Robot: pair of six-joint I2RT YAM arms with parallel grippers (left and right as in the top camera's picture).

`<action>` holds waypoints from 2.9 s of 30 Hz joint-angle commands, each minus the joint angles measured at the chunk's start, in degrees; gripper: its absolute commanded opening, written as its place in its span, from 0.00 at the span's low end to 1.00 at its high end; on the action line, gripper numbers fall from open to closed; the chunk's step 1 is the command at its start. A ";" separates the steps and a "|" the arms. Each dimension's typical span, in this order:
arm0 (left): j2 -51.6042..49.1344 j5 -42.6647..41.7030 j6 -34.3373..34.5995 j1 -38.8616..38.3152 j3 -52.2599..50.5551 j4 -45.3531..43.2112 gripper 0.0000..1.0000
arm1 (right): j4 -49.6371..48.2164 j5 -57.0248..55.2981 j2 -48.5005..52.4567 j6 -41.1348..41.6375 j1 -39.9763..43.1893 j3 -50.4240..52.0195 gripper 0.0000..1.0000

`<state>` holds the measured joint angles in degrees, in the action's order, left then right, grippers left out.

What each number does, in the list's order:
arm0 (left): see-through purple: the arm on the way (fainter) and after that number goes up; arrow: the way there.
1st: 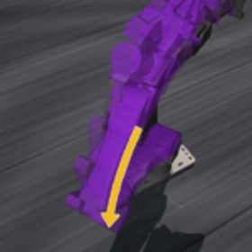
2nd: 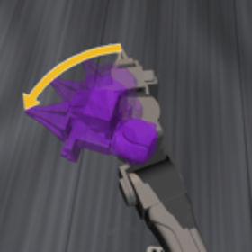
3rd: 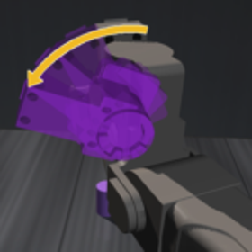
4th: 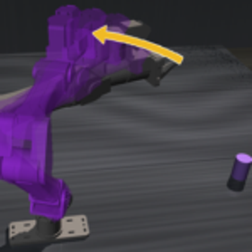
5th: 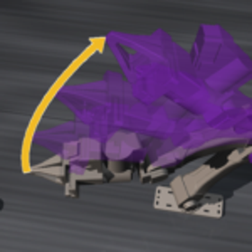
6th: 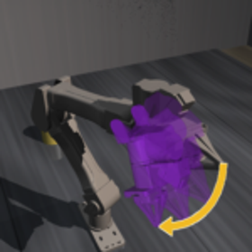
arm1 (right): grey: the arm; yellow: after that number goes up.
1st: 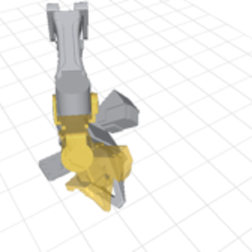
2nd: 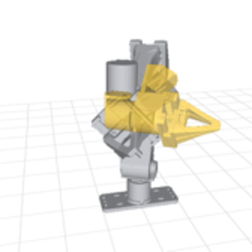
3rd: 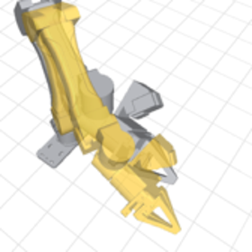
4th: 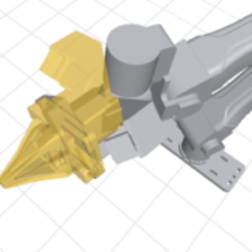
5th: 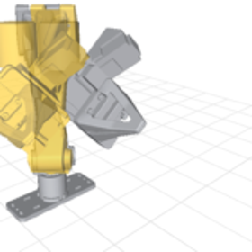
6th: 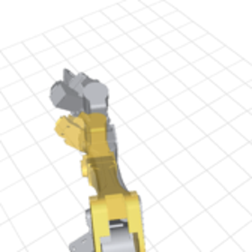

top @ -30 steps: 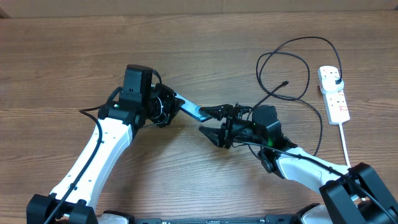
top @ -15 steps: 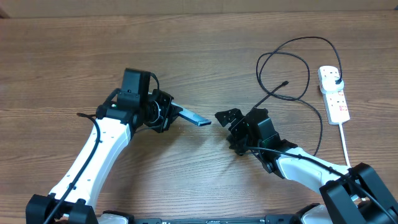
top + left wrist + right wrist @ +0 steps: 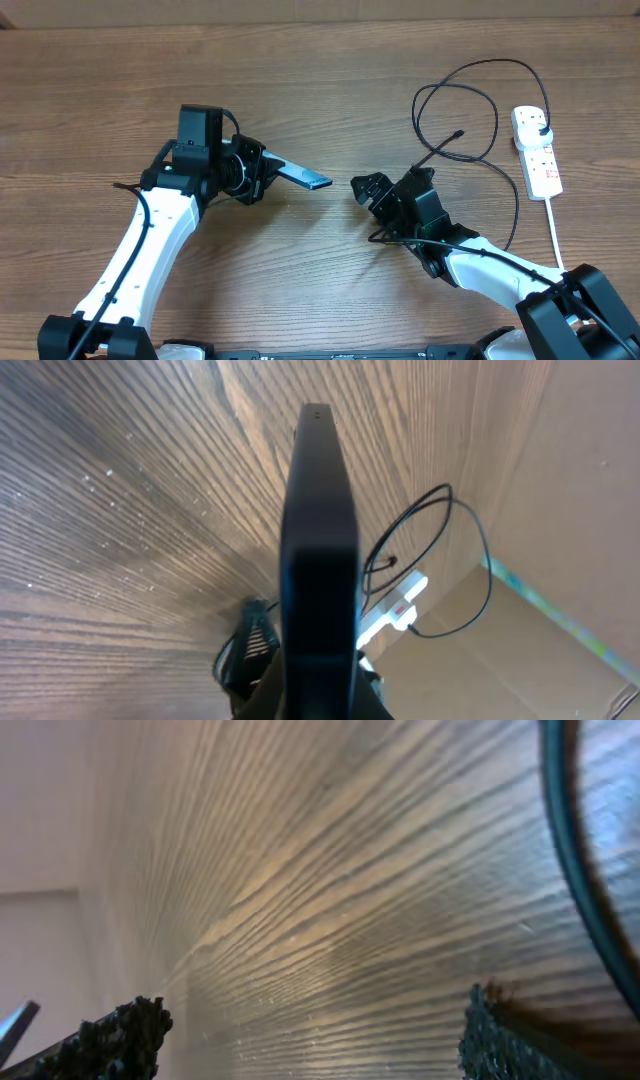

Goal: Plug charger to phone and switch on socket
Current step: 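Hold the phone in the left gripper and open the right gripper away, then move the right gripper to the black cable and grasp its USB-C plug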

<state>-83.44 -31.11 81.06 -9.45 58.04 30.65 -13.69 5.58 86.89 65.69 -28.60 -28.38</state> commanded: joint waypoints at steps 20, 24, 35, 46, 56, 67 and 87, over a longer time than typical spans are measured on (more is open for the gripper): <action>0.07 -2.80 -11.96 4.17 0.00 -2.64 0.04 | 35.28 -4.02 -5.20 -26.14 8.94 -25.83 0.92; 0.07 -2.78 -11.82 4.17 0.00 -2.62 0.05 | 47.41 -16.22 -3.96 -28.28 11.39 -35.45 0.82; 0.07 -1.97 -11.61 4.17 0.00 -2.51 0.05 | 58.10 -19.65 11.15 -28.26 20.24 -50.31 0.74; 0.07 -2.82 -11.63 4.07 0.00 -2.19 0.04 | 57.53 -21.53 29.46 -24.65 22.36 -57.20 0.55; 0.07 -3.34 -11.63 3.74 0.00 -2.16 0.04 | 54.53 -20.33 33.57 -20.48 21.88 -57.20 0.44; 0.07 -2.99 -11.63 3.39 0.00 -2.14 0.04 | 56.17 -17.73 33.68 -20.48 21.49 -57.13 0.36; 0.07 -3.45 -11.65 3.39 0.00 -1.79 0.05 | 54.45 -20.13 33.70 -20.48 21.49 -57.09 0.19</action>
<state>-83.53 -32.58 70.30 -5.63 57.98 28.95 41.25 -12.93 120.66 44.99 -6.85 -83.85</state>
